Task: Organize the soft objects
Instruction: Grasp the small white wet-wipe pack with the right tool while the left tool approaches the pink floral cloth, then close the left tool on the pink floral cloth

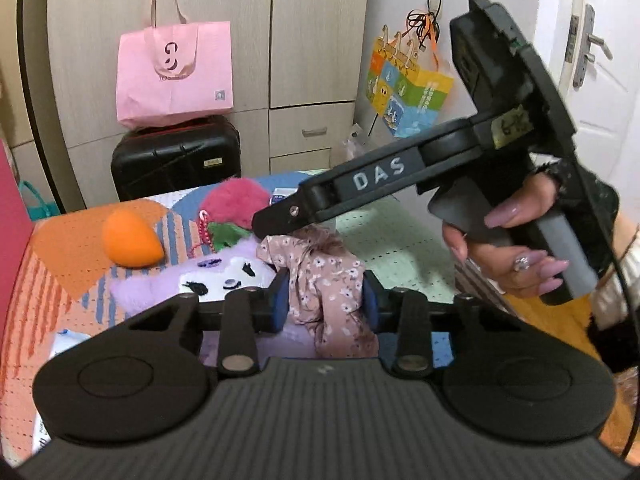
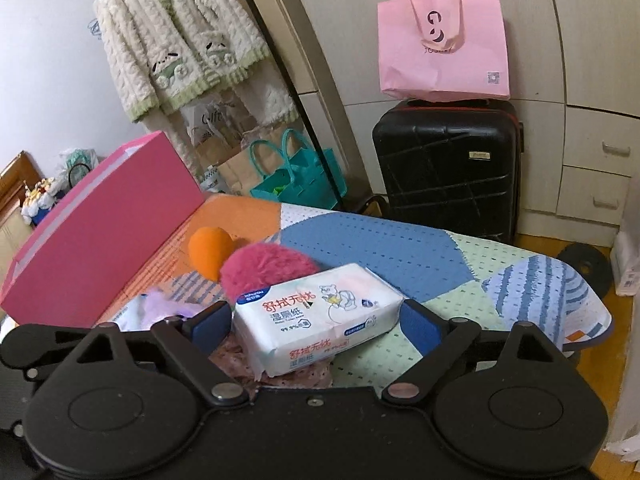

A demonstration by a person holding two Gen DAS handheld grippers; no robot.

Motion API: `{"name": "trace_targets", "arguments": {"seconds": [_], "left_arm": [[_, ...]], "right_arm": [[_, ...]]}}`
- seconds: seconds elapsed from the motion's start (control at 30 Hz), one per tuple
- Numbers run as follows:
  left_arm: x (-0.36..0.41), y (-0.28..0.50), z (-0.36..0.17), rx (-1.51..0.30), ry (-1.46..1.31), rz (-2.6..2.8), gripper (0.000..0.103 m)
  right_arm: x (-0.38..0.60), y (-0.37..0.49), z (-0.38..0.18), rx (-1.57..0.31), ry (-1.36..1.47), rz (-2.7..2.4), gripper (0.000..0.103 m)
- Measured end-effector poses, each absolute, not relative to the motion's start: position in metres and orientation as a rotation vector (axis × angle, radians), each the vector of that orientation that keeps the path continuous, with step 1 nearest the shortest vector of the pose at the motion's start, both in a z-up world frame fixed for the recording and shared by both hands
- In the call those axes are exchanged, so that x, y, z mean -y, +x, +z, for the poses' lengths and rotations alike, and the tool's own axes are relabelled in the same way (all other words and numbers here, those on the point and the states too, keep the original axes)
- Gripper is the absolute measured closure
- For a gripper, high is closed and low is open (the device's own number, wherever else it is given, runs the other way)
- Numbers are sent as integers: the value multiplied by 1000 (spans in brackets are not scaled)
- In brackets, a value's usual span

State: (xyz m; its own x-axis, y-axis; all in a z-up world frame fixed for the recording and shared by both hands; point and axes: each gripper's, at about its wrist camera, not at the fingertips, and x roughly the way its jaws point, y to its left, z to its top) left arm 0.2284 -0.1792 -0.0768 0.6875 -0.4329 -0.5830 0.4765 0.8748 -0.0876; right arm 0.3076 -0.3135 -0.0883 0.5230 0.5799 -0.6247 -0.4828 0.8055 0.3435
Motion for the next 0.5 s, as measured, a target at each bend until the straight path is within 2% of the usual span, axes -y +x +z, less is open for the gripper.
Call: {"name": "trace_targets", "arguments": {"seconds": [0.17,0.37,0.4,0.47,0.5], "left_arm": [[179,229,-79,-637,56,-507,69],[183,229,-81,-633,62,-491,68],[184,229,-81,-634,64,-489,69],[187,228,-81,-633,85,-478,78],[189,226,-81,-632,108,-475,79]], "right_arm": [[312,307,-93,-762,123,623,10],[310,298,-95,-714,108,590,17],[311,296,-95,-707,113,586,18],[312,293,-96,-698,116,574,18],[313,291,-95,-693,119,567,18]]}}
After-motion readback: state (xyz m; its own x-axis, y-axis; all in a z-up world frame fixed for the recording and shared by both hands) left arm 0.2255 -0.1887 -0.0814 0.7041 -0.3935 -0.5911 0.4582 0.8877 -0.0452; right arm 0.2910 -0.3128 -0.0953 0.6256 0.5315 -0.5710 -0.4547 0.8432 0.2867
